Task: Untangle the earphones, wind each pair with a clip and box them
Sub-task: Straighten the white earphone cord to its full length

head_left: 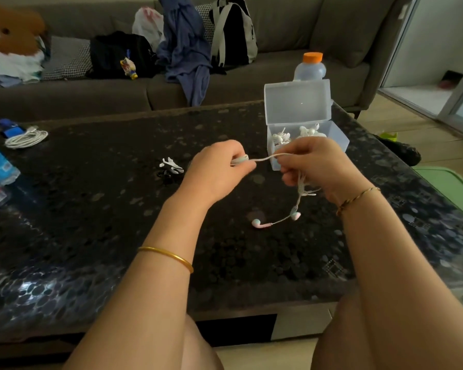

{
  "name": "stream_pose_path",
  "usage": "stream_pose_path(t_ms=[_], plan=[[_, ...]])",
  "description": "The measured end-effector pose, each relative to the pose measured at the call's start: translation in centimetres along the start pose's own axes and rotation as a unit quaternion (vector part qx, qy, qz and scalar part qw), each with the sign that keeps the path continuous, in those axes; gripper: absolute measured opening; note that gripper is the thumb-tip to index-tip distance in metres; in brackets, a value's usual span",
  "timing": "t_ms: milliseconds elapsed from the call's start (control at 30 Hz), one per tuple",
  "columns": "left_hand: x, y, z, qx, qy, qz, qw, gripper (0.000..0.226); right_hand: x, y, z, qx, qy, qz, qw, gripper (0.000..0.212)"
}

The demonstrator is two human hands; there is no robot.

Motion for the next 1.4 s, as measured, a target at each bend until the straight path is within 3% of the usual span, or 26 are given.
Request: stream_pose_path(t_ms=[133,233,367,500,600,733,833,933,1033,1100,1167,1267,1333,1400], plan=[[-0.4,-1.6,-2.6,0.166,-0.107,0.075,0.977,0.027,0.2,0.9,1.3,-0.003,0.050,-0.052,0.997,0.007],[0.1,-1.7,-4.9,0.313,-0.213,0.112,0.919,0.024,0.3,2.1,1.3,0.003,0.048,-0.093,0.994,0.011],[1.2,-1.6,-6.4,0.436,-0.289,0.166,0.836,0.026,0.2,3.5,1.6,-0.008,0.063,-0.139,0.988,0.020],[1.7,-2.4,-7.3,0.511,-0.296,0.225,0.775,0.025,0.1,4.2,2.5,-0.022,0.091,-0.159,0.983,0.015],[1.9,-2.8,-7.5,0.526,-0.285,0.255,0.760,0.026,0.1,4.2,3.8,0.016,0.121,-0.168,0.978,0.013],[2.4,-4.1,-8.4,0.521,-0.280,0.320,0.740,0.027,-0.1,3.1,5.4,0.181,0.150,-0.157,0.959,0.030],[2.9,-4.8,-9.0,0.534,-0.272,0.357,0.717,0.026,-1.2,1.4,6.3,0.320,0.147,-0.107,0.930,0.023],[2.7,-4.5,-8.4,0.527,-0.265,0.331,0.737,0.026,-2.4,0.1,7.0,0.365,0.151,-0.045,0.917,0.021],[1.7,-3.4,-6.7,0.515,-0.253,0.233,0.785,0.028,-3.0,0.7,7.2,0.351,0.149,-0.046,0.923,0.020],[1.0,-2.4,-5.5,0.493,-0.242,0.157,0.821,0.030,-3.3,0.8,5.0,0.303,0.070,-0.006,0.950,0.023],[0.5,-1.2,-4.1,0.481,-0.223,0.086,0.843,0.031,-2.6,1.3,2.0,0.160,-0.018,0.018,0.987,0.028],[0.4,0.1,-2.5,0.463,-0.198,0.016,0.864,0.031,-1.1,4.1,-0.3,-0.084,-0.033,-0.077,0.993,0.041],[0.4,0.4,-1.8,0.452,-0.185,-0.001,0.872,0.030,-0.6,5.5,-1.1,-0.136,-0.041,-0.136,0.980,0.044],[0.4,0.7,-1.7,0.454,-0.187,-0.012,0.871,0.031,-0.3,5.9,-1.4,-0.128,-0.046,-0.155,0.978,0.031]])
Point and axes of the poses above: each hand's wrist, its own x-axis away from the middle knuckle, its own y-axis out of the palm, z = x × y, the point moved 10 cm from there along -x, towards the middle knuckle, and after that the axes turned 3 degrees about -y, right-handed, at the moved point
